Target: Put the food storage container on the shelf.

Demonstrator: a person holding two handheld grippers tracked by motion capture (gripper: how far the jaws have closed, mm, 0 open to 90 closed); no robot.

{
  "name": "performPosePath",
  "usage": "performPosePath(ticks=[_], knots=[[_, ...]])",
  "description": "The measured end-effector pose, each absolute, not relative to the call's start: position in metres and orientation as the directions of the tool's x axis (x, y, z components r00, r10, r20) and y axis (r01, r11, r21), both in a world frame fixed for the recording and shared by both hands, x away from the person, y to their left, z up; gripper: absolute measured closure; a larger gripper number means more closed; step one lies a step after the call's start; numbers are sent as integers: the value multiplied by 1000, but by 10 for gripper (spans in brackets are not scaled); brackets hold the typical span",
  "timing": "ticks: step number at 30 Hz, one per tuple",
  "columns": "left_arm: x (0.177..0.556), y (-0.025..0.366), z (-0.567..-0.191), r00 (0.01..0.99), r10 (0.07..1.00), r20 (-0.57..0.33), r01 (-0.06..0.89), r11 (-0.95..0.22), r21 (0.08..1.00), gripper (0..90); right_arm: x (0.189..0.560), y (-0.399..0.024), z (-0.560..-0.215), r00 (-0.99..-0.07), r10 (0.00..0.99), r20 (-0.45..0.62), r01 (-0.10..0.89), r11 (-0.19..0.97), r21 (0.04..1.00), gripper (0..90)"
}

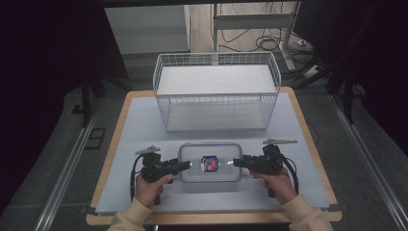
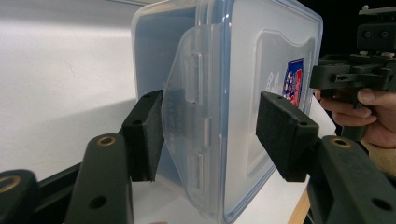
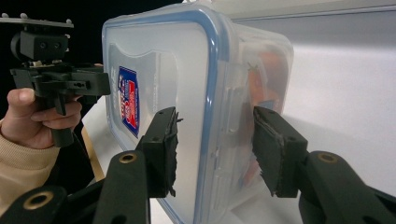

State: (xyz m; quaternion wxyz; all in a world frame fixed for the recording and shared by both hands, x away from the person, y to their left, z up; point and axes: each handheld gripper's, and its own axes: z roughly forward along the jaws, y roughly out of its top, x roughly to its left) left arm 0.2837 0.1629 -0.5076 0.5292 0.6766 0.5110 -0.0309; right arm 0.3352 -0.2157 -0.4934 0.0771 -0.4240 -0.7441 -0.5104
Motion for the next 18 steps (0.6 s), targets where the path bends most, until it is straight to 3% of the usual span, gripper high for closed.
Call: performPosePath(ticks=[18], knots=[[284,160,-495,496,668,-555,711,55,701,437,335,-218,-485,-639,550,538,687,94,720,521]])
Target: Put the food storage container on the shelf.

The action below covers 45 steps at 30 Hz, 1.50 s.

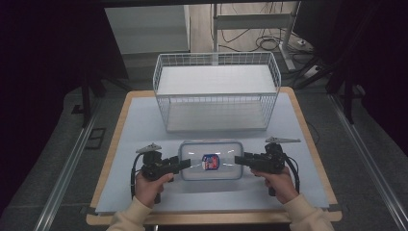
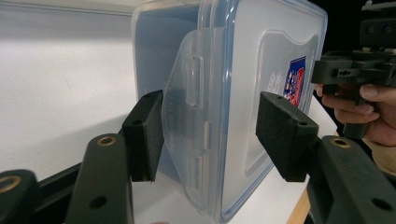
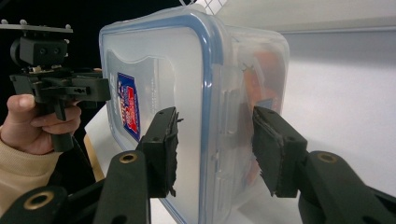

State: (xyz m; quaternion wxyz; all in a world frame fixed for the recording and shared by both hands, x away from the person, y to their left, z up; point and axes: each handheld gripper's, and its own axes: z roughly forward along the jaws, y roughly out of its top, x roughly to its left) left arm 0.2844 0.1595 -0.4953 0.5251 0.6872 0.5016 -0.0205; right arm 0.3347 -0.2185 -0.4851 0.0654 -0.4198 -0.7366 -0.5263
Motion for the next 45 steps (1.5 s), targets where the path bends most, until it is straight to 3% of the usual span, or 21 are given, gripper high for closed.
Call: performPosePath(ticks=[45], knots=[[318,157,-420,563,653,-508,632,56,773,442,354,-223,-411,-683,564,464,592,56,804,521]])
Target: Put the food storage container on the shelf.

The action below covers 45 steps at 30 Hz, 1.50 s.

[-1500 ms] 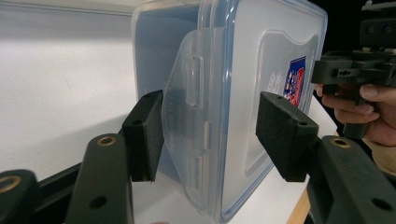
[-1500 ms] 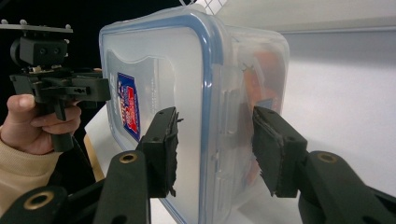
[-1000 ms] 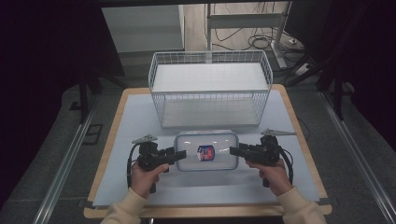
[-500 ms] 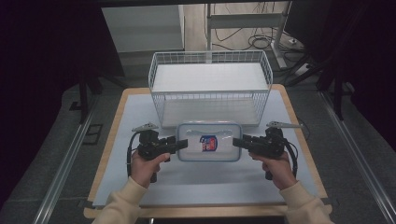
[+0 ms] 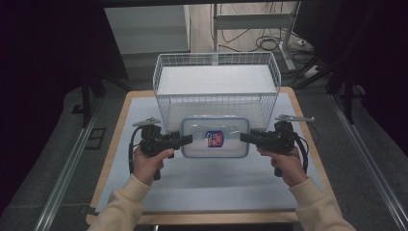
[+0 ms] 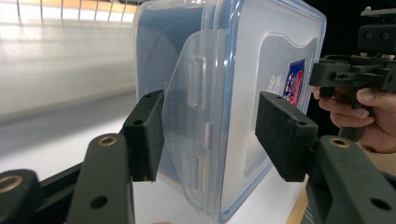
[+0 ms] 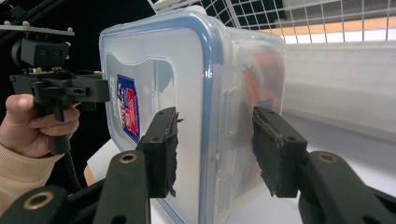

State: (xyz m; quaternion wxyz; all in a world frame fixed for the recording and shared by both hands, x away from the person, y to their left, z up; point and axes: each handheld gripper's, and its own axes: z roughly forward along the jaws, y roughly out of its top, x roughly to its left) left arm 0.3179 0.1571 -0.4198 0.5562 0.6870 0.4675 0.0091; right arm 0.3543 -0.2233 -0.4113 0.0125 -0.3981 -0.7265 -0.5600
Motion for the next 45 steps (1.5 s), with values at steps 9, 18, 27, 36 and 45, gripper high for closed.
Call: performPosePath(ticks=[9,18,27,36,45], knots=[[324,158,-397,579,656,-484,605,54,795,440,360,-221,-390,-698,562,444,567,54,822,521],[332,158,-372,591,658,-467,580,55,813,440,367,-221,-363,-712,563,419,534,47,844,521],[345,162,-365,592,650,-475,579,67,813,439,378,-218,-352,-713,570,409,532,59,845,521],[359,161,-351,596,649,-472,574,67,816,440,391,-218,-340,-715,572,402,520,50,853,520],[377,161,-341,598,640,-482,579,71,812,440,407,-219,-326,-708,583,400,519,46,853,520]])
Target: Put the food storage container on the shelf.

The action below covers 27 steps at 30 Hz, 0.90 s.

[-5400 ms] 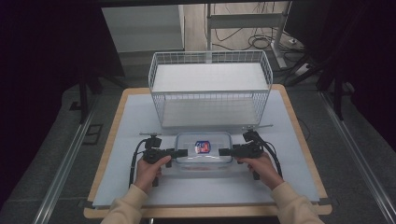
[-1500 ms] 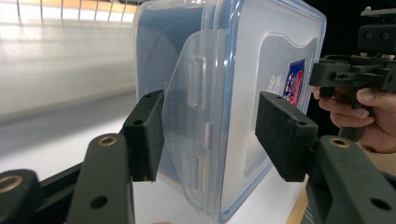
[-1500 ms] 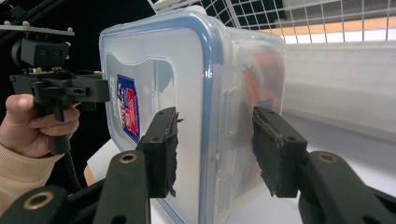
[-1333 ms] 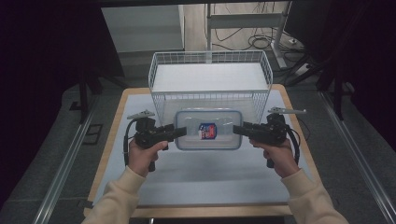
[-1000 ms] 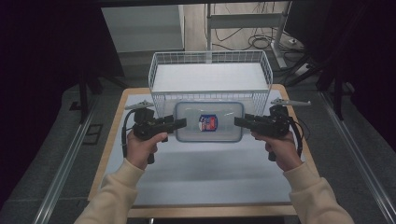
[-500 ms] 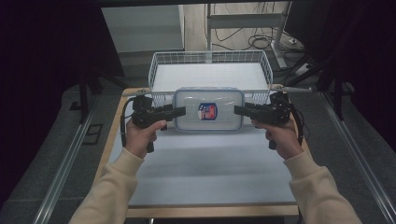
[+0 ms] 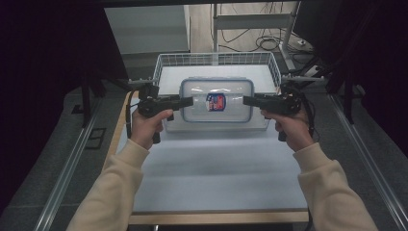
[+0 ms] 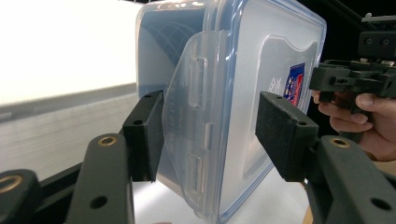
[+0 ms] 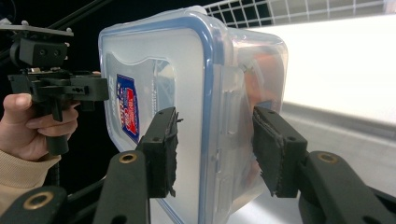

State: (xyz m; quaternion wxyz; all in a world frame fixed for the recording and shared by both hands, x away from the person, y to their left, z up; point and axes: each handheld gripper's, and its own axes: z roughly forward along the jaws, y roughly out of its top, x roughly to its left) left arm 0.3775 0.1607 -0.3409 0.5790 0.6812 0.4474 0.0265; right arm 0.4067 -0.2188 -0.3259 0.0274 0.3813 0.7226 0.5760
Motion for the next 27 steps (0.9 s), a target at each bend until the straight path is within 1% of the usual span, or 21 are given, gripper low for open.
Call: performPosePath(ticks=[6,15,22,27], knots=[[400,163,-328,600,632,-491,584,74,809,440,422,-217,-313,-704,591,395,515,42,856,519],[447,166,-317,581,622,-525,609,96,787,433,463,-213,-297,-672,611,419,545,24,838,519],[475,166,-315,566,632,-529,630,83,772,427,490,-213,-298,-643,612,461,581,-3,814,519],[480,168,-319,556,620,-553,649,92,755,433,502,-212,-298,-626,611,485,608,-7,794,513]])
